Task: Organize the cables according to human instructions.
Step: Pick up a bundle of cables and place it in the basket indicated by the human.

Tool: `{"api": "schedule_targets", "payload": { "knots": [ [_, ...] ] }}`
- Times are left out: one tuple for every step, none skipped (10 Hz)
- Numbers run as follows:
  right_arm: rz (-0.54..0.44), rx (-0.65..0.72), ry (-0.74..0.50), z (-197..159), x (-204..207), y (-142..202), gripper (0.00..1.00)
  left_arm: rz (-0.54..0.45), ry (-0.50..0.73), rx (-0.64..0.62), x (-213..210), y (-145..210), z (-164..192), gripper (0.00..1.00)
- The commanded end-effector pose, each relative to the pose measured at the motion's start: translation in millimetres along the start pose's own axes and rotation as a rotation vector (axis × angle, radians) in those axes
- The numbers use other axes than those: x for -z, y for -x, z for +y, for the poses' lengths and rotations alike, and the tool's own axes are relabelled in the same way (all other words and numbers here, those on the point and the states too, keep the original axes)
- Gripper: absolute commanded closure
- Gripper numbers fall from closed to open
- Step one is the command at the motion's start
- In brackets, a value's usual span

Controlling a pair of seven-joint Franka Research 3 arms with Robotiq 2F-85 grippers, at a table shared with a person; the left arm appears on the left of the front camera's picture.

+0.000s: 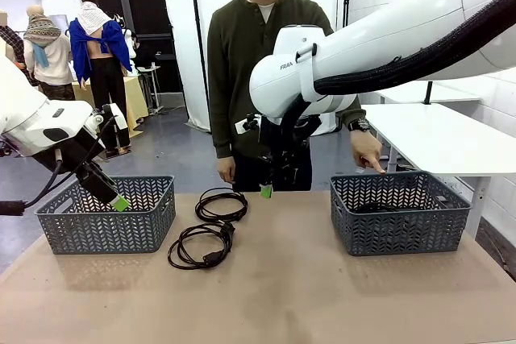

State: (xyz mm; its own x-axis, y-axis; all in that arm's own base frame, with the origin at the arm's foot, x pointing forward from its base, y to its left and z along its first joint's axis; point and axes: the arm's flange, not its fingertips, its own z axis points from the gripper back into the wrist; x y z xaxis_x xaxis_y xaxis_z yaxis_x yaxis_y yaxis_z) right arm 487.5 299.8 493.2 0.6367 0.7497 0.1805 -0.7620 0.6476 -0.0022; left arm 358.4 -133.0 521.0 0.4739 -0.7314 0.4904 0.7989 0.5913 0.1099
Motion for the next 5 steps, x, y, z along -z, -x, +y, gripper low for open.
{"api": "schedule_targets", "payload": {
  "knots": [
    [0.004, -0.007, 0.002, -1.3, 0.0, 4.2, 0.00, -0.007, -0.009, 0.002, 1.3, 0.5, 2.0, 0.00],
    [0.004, -0.007, 0.002, -1.3, 0.0, 4.2, 0.00, -0.007, -0.009, 0.002, 1.3, 0.5, 2.0, 0.00],
    [0.004, -0.007, 0.002, -1.3, 0.0, 4.2, 0.00, -0.007, -0.009, 0.002, 1.3, 0.5, 2.0, 0.00],
    [0.004, -0.007, 0.002, -1.3, 0.0, 4.2, 0.00, -0.007, -0.009, 0.002, 1.3, 0.5, 2.0, 0.00],
    [0.004, -0.007, 0.002, -1.3, 0.0, 4.2, 0.00, -0.007, -0.009, 0.002, 1.3, 0.5, 2.0, 0.00]
  ]
}}
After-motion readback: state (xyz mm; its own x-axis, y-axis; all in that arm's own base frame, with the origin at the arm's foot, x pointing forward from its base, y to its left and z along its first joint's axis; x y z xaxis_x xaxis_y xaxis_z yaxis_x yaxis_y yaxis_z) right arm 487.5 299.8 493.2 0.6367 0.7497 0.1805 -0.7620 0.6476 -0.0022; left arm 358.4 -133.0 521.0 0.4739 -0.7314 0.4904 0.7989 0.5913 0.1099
